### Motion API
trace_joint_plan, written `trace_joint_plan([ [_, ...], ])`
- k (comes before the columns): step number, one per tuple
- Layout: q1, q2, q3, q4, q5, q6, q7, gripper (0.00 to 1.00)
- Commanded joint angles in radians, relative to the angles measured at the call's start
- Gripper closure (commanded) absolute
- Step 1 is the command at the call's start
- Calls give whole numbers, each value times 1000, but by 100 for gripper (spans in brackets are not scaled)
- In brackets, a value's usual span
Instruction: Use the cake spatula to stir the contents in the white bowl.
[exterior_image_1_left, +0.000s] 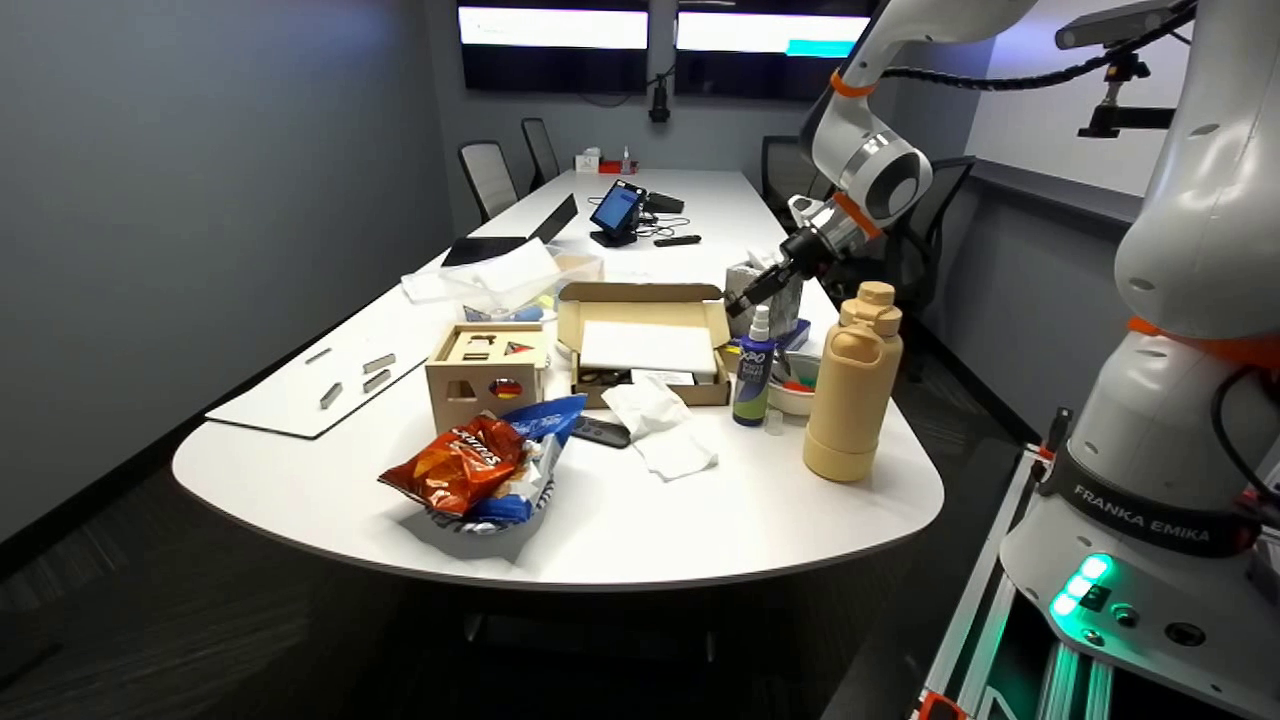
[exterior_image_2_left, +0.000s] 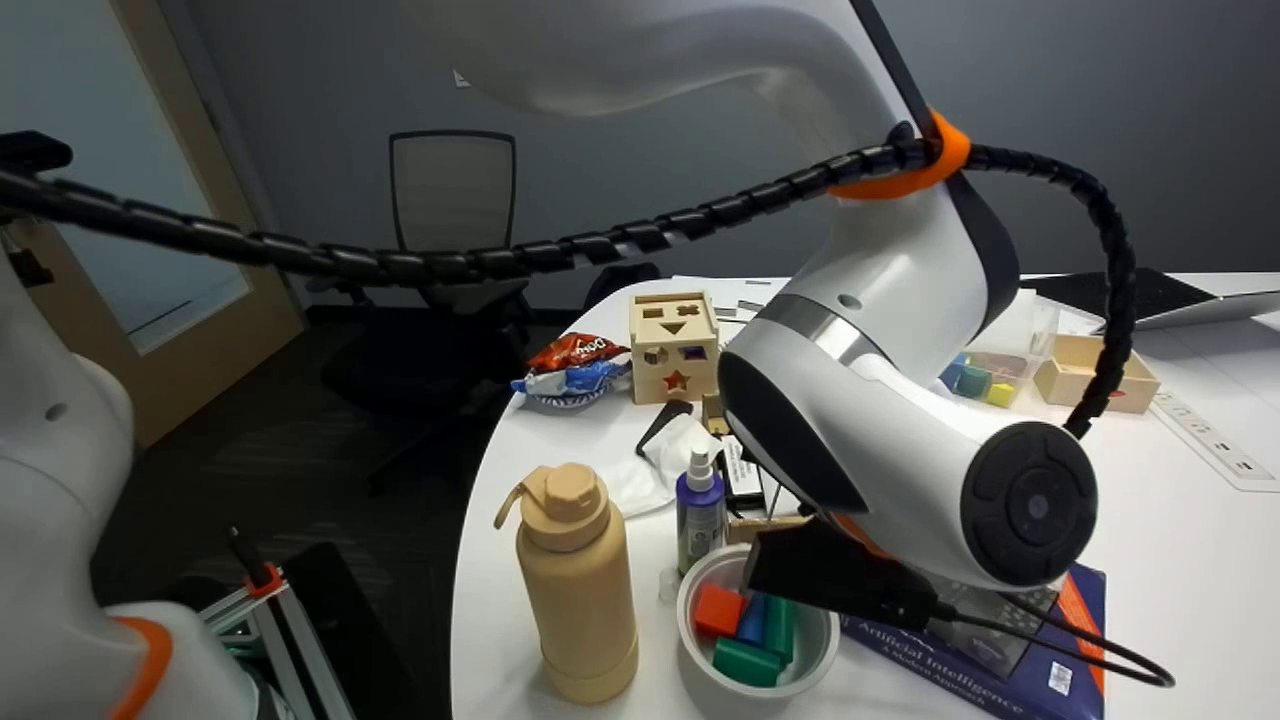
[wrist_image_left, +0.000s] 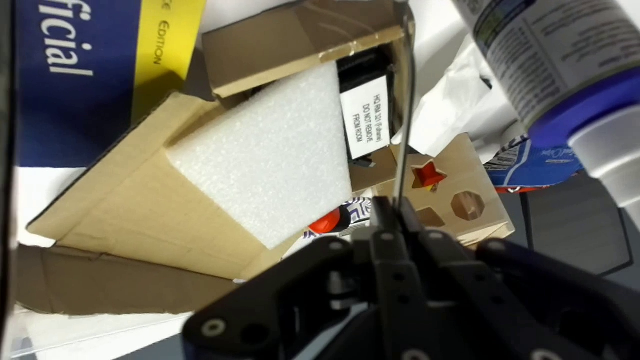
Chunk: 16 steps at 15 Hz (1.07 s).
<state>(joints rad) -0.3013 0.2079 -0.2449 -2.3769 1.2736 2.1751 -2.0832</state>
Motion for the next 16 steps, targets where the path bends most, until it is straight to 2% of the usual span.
trace_joint_plan([
  [1, 5, -45, -11, -34, 72, 32, -14, 99],
  [11, 25, -75, -13, -69, 311, 164, -193, 99],
  [14, 36, -83, -12, -83, 344, 199, -246, 99],
  [16, 46, -74, -9, -81, 325, 211, -242, 99],
])
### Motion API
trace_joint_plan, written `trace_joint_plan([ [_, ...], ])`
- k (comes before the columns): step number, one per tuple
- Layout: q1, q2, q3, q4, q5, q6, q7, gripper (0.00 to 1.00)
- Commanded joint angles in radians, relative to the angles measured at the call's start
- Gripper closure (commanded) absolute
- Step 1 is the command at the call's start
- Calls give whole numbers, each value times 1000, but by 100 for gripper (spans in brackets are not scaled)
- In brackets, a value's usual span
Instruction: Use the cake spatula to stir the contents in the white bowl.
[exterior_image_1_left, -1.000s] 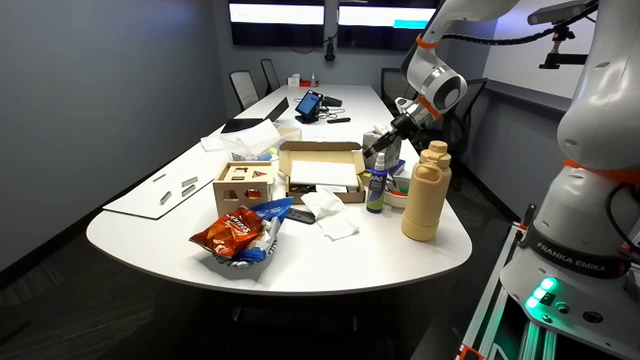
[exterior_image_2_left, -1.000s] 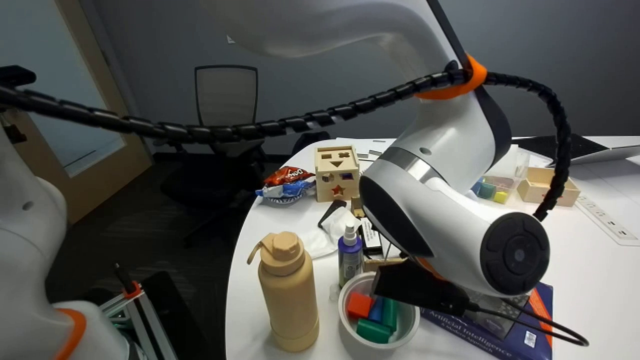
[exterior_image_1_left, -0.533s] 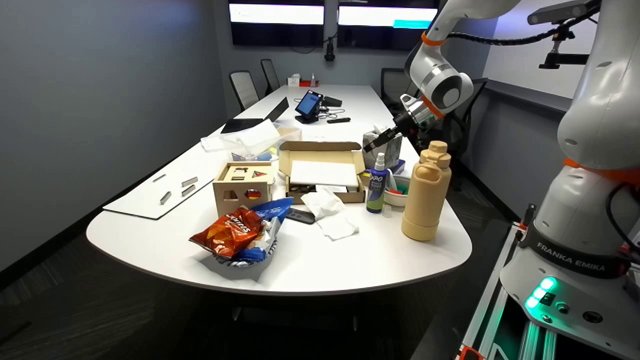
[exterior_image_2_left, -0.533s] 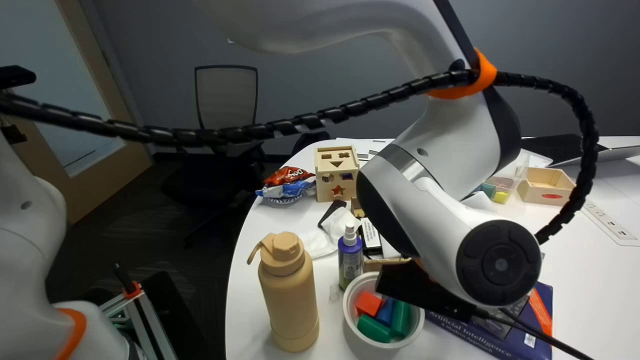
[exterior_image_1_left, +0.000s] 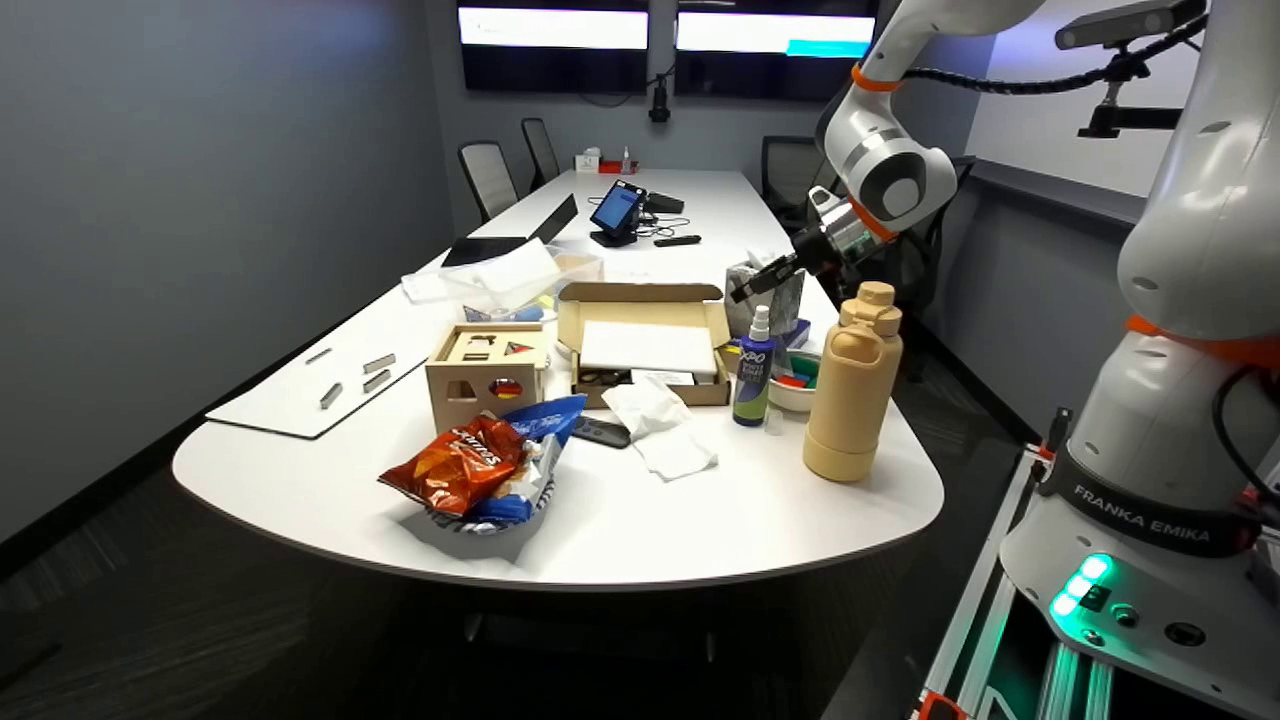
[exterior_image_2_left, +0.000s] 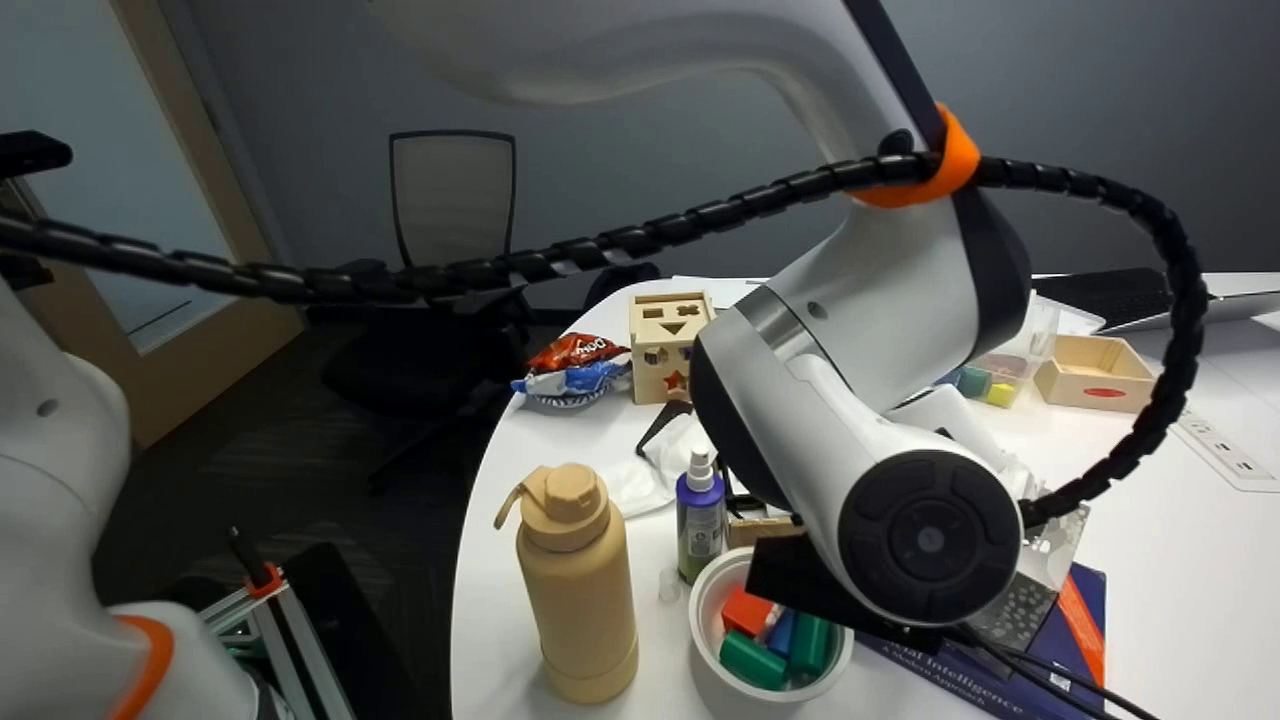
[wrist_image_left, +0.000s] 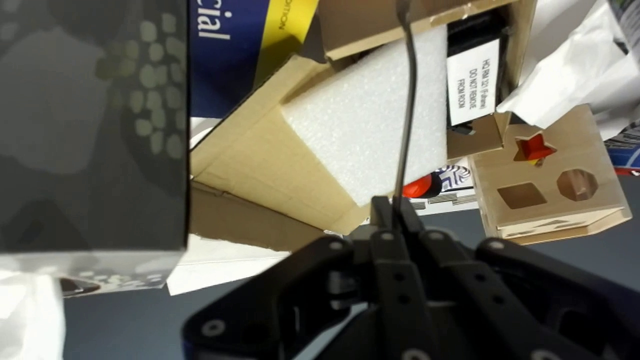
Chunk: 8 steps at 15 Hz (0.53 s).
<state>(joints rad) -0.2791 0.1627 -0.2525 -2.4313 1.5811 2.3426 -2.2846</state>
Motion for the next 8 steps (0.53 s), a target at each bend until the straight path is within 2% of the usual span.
trace_joint_plan([
  [1, 28, -26, 0, -26, 2, 43, -26, 99],
  [5, 27, -17, -5, -16, -69, -2, 33, 99],
  [8, 17, -9, -11, -4, -169, -81, 97, 99],
])
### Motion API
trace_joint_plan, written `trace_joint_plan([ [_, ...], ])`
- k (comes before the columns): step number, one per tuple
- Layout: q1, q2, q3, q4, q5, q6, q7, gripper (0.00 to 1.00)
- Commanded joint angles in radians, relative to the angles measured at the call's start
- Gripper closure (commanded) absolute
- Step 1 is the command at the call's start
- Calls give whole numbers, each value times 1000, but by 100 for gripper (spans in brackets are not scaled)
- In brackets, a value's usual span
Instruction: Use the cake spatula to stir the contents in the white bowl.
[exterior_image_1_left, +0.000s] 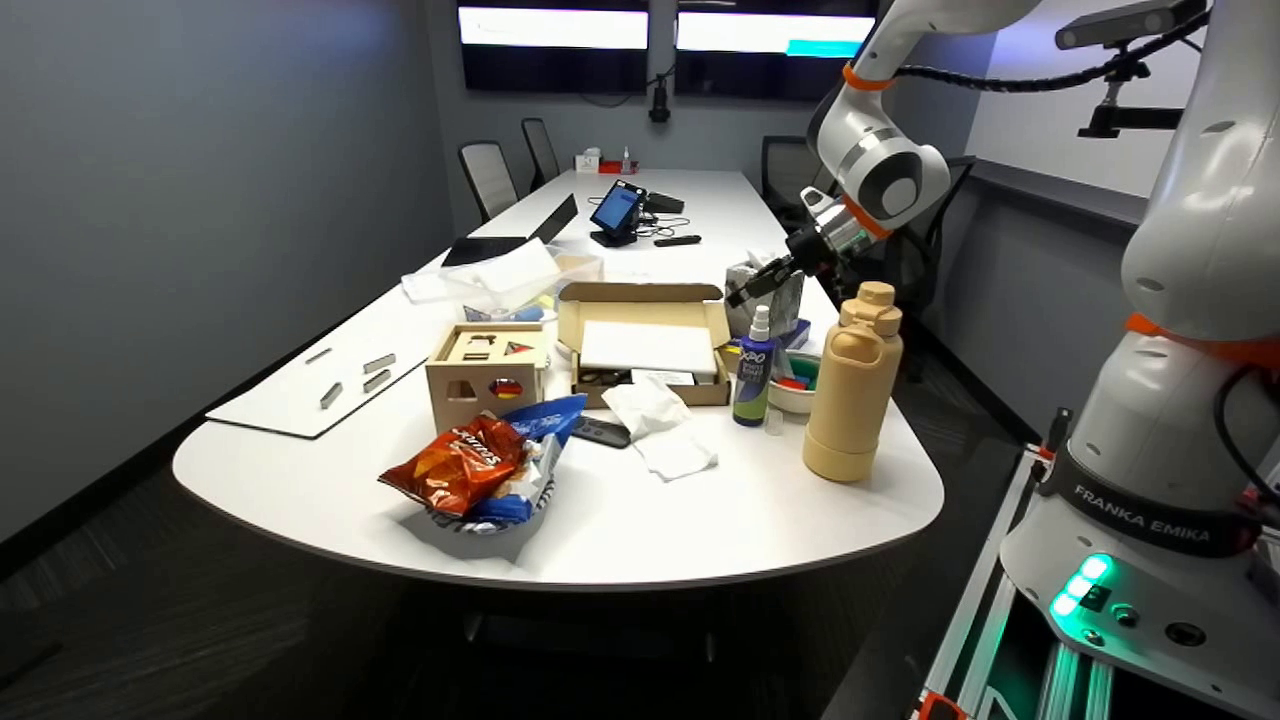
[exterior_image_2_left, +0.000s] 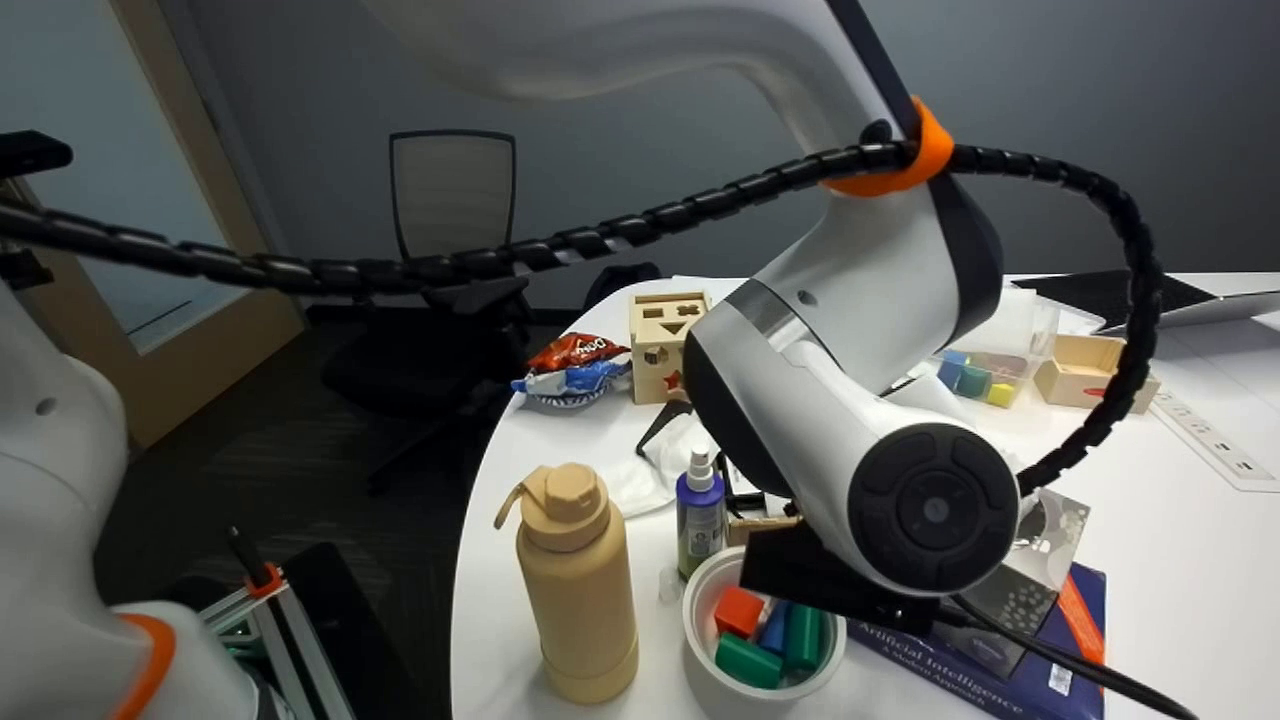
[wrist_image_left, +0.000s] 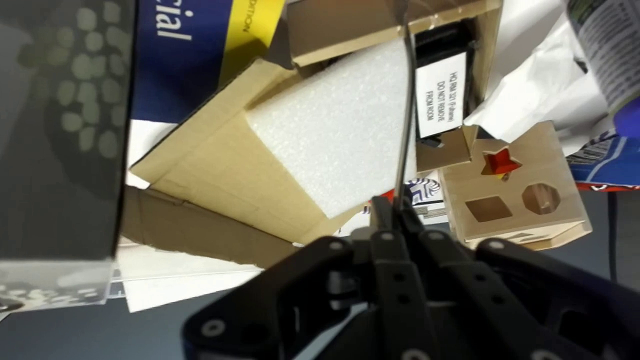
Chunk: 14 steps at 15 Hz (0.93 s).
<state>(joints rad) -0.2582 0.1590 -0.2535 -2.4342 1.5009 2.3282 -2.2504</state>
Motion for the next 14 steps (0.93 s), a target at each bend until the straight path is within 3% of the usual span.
trace_joint_plan([
  [1, -9, -2, -12, 4, -119, -104, 80, 99],
  [6, -23, -12, -26, 5, -145, -179, 131, 99],
  [14, -16, -69, -35, -26, -42, -20, 129, 99],
])
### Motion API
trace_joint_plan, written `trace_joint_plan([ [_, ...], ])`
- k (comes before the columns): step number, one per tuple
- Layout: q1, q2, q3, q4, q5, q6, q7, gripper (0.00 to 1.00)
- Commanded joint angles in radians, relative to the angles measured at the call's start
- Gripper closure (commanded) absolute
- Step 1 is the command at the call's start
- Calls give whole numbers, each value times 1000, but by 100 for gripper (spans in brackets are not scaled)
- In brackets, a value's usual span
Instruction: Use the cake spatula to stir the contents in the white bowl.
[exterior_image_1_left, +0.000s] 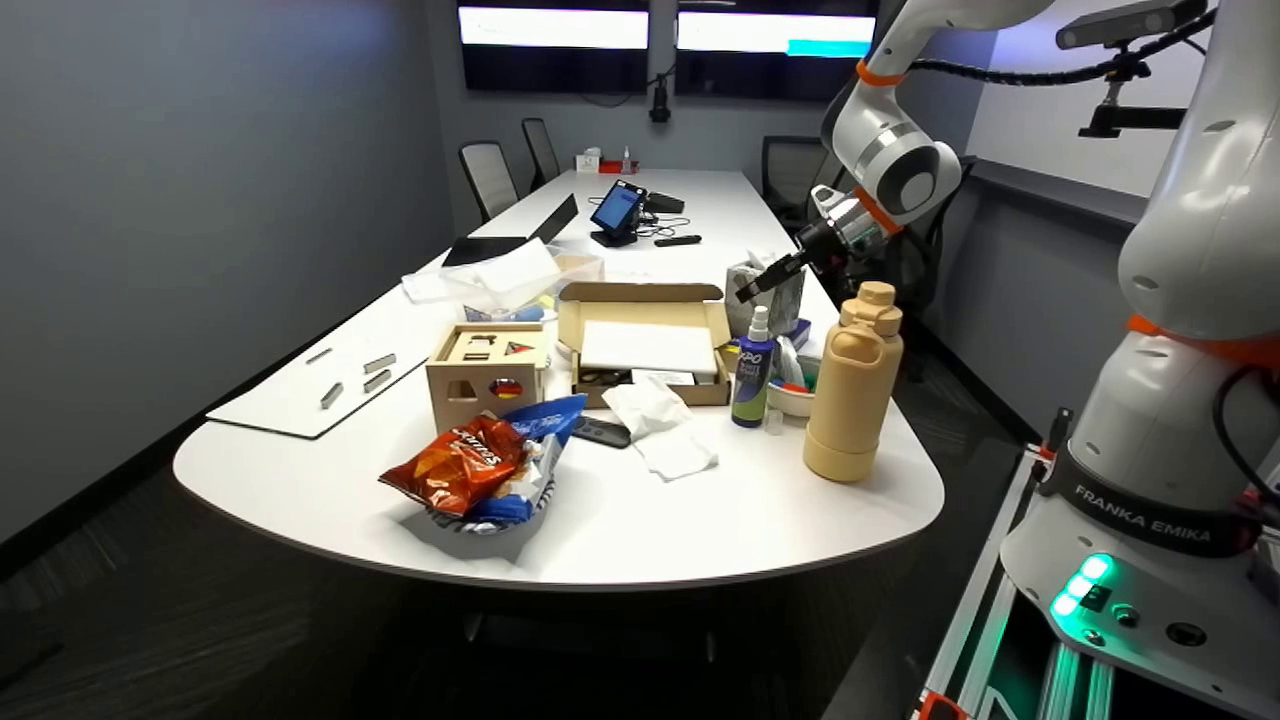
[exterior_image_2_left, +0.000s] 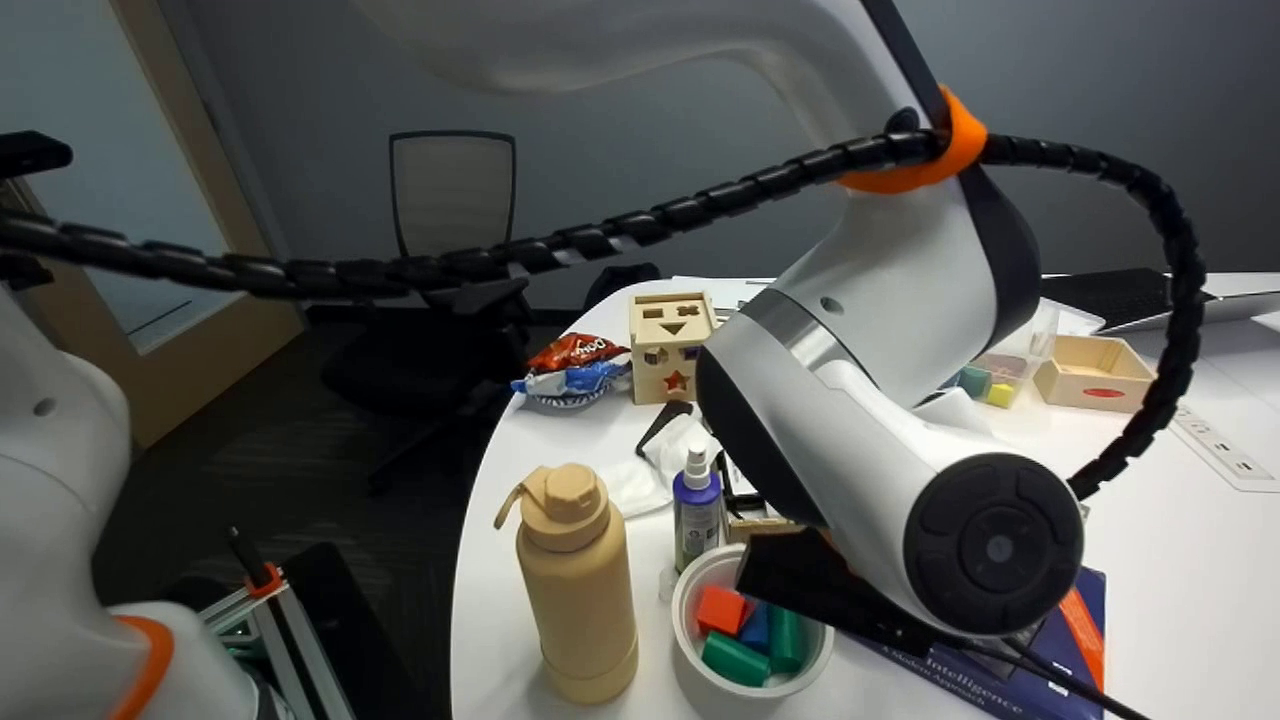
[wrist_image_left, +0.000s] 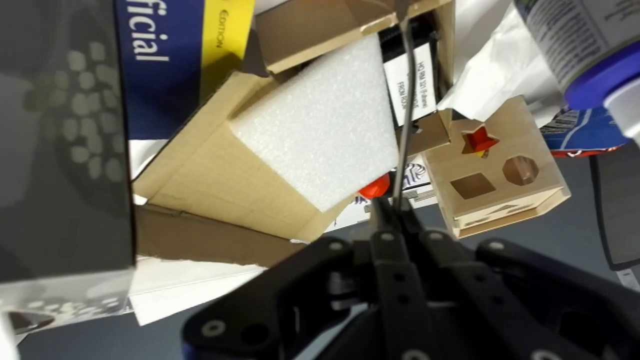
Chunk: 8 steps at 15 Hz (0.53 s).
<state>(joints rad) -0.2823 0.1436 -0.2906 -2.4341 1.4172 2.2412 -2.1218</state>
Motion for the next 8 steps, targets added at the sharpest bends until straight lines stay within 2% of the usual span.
trace_joint_plan([
  [1, 7, -56, 3, -23, 60, 78, -8, 99],
  [8, 28, -24, 29, 1, 127, 132, -77, 99],
])
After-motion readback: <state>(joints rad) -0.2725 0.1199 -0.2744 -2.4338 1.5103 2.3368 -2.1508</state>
